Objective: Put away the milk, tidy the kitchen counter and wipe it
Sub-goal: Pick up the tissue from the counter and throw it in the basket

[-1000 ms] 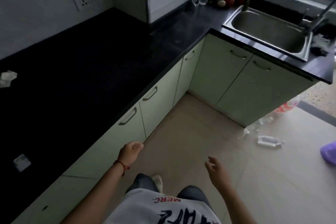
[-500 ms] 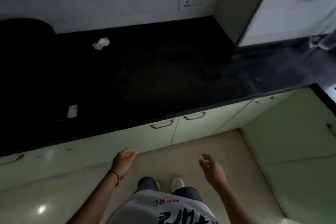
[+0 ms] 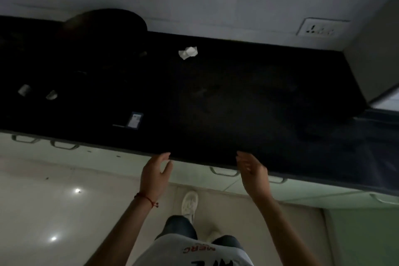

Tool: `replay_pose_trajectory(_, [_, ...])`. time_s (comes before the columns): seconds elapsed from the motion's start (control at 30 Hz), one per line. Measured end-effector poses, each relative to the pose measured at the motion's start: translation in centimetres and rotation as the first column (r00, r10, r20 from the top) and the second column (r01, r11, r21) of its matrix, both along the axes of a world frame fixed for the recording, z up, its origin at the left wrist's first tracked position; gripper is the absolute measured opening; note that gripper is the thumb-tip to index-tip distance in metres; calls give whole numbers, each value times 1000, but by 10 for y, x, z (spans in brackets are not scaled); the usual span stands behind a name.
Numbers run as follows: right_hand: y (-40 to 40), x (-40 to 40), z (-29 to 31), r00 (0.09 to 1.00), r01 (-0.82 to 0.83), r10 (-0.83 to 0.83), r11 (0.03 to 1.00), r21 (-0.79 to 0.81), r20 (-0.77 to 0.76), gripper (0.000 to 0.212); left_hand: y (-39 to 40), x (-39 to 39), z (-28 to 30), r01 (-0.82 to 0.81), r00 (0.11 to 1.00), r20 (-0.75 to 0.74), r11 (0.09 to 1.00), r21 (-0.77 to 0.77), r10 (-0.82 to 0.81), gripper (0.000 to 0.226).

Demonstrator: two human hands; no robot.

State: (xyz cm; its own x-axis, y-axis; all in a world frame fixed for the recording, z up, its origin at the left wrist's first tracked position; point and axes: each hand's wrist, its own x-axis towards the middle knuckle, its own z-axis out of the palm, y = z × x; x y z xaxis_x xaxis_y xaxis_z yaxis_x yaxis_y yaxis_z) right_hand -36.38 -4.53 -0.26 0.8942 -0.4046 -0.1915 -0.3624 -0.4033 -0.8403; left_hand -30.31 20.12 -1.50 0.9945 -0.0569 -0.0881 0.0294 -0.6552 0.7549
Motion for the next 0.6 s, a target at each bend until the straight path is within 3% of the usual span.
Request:
replay_pose_trajectory(0.23, [-3,136,14,995,-51,56,996,-66,80,27,-19,100,-12,121,987,79,974,189,-138,37])
replay_pose_trajectory(0.4, [1,225,14,995,-56,65,992,-110,73,28,-21,153,-37,274,955,-22,854,442,-295,49])
replay_pose_trajectory(0.6, [5,334,9,986,-97,119,980,-175,115,32,-17,177,-53,312,939,-48,785,536,-341,52])
